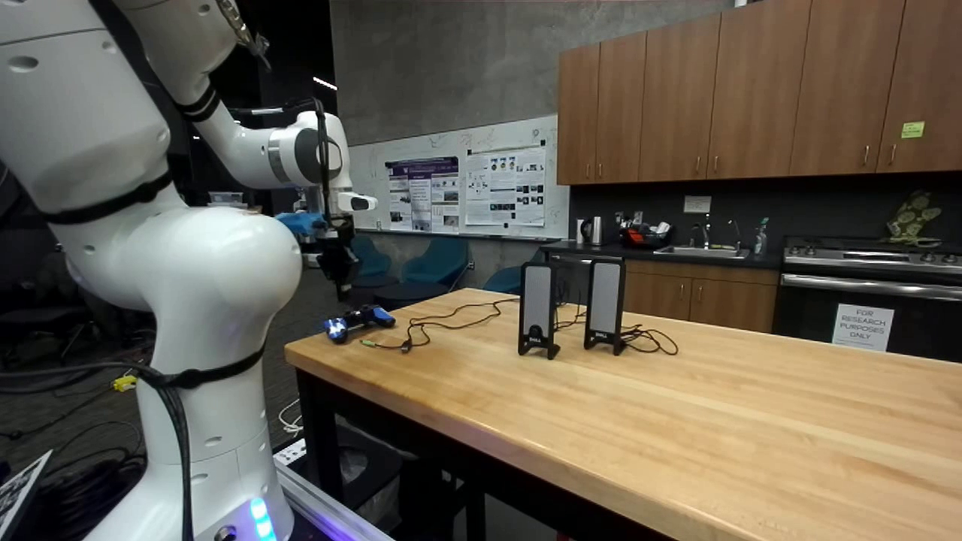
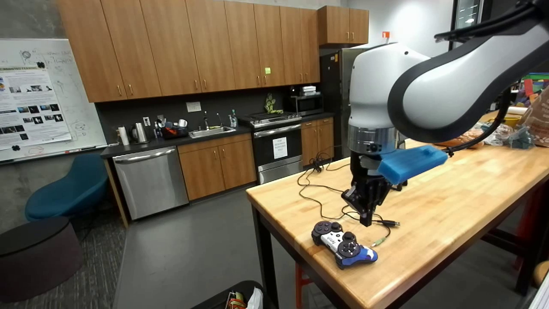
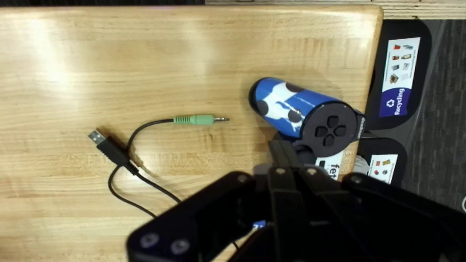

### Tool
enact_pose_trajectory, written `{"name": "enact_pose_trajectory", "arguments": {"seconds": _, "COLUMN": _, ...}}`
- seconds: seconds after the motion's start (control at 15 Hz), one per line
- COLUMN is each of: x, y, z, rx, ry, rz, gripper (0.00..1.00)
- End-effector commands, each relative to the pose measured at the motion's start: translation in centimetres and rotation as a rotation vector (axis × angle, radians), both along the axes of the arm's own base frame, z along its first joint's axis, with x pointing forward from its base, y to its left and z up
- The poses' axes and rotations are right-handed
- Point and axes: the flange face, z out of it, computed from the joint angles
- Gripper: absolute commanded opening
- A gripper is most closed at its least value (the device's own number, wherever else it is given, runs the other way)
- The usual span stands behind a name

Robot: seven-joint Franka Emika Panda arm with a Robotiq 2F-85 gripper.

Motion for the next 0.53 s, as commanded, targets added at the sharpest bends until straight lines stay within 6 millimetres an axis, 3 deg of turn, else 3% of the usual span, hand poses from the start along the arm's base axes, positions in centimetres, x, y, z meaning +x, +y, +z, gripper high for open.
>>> {"name": "enact_pose_trajectory", "arguments": {"seconds": 0.0, "x": -0.4, "y": 0.6, "z": 0.2, "rx": -0.017, "ry": 0.041, "rz": 0.035, "gripper": 0.00}}
{"name": "enact_pose_trajectory", "arguments": {"seconds": 0.47, "x": -0.9, "y": 2.0, "z": 0.3, "rx": 0.017, "ry": 0.043, "rz": 0.090, "gripper": 0.00}}
